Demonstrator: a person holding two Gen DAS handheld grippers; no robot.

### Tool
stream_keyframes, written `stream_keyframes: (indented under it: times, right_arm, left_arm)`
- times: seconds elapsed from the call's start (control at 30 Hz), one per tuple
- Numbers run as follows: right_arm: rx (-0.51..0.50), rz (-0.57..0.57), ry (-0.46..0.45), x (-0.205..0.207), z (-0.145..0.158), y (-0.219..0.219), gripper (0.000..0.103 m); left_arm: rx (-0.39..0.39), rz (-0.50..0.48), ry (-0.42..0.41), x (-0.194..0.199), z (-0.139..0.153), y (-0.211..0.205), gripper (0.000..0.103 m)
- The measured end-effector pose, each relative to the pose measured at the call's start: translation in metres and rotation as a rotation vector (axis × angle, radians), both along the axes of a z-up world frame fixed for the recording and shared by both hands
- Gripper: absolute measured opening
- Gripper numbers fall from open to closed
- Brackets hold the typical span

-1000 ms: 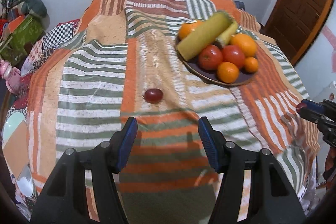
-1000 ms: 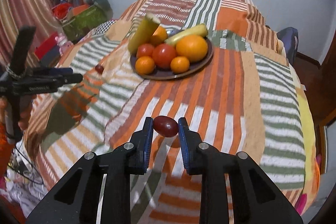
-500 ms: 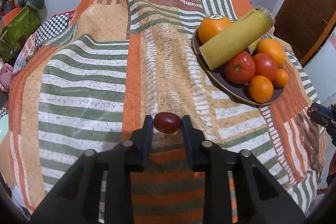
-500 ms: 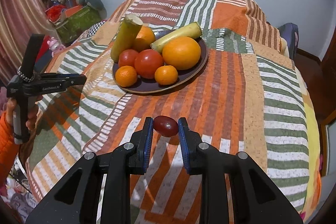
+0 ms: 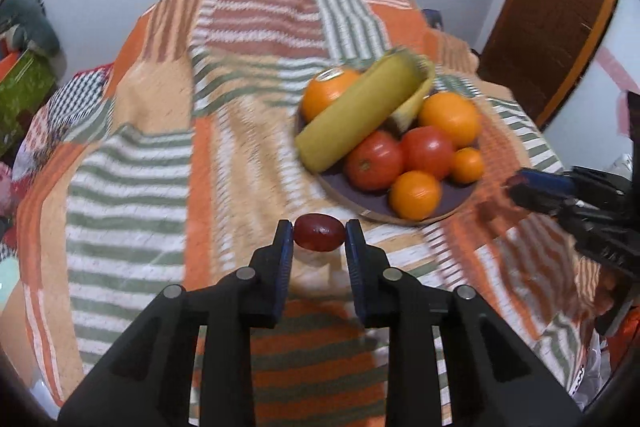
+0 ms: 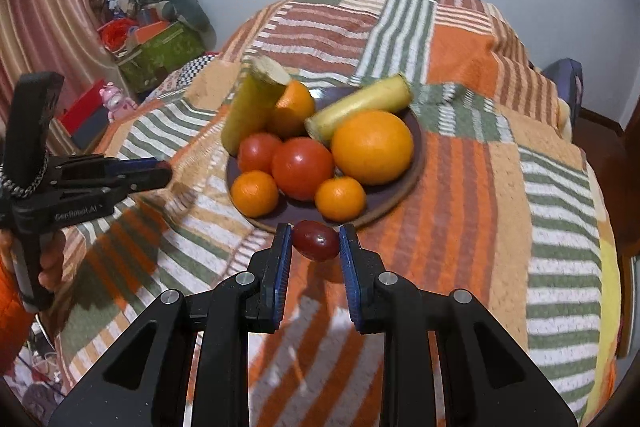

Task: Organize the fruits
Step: 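Set both plums on the plate rim and open both grippers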

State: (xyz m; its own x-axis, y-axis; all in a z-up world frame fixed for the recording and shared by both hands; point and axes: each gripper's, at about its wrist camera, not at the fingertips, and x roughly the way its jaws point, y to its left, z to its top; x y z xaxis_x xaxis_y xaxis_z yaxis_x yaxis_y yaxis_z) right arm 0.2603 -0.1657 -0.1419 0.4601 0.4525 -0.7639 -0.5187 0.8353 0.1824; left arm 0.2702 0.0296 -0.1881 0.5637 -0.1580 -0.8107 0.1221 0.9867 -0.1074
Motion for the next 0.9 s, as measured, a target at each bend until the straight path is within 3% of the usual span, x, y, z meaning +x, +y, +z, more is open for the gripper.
stream_keyframes:
  times: [0.4,0.63,0.8,0.9]
  right_arm:
    - [-0.066,0.085,0.029,0.015,-0.022,0.039,0.022]
    - [-0.083,0.085,0.040,0.022,-0.029,0.041,0.023]
    - [-0.103,0.087,0.046,0.023,-0.033,0.044,0.024]
    - [-0.106,0.081,0.050,0.022,-0.033,0.044,0.030]
  left_arm:
    - [-0.009,-0.072,0.050,0.035,-0.017,-0.036,0.026]
    - [0.003,-0.054,0.063,0.041,-0.022,-0.035,0.026]
    - [0.029,-0.044,0.064,0.041,-0.021,-0.036,0.035]
    - [0.022,-0.037,0.071,0.041,-0.021,-0.033,0.038]
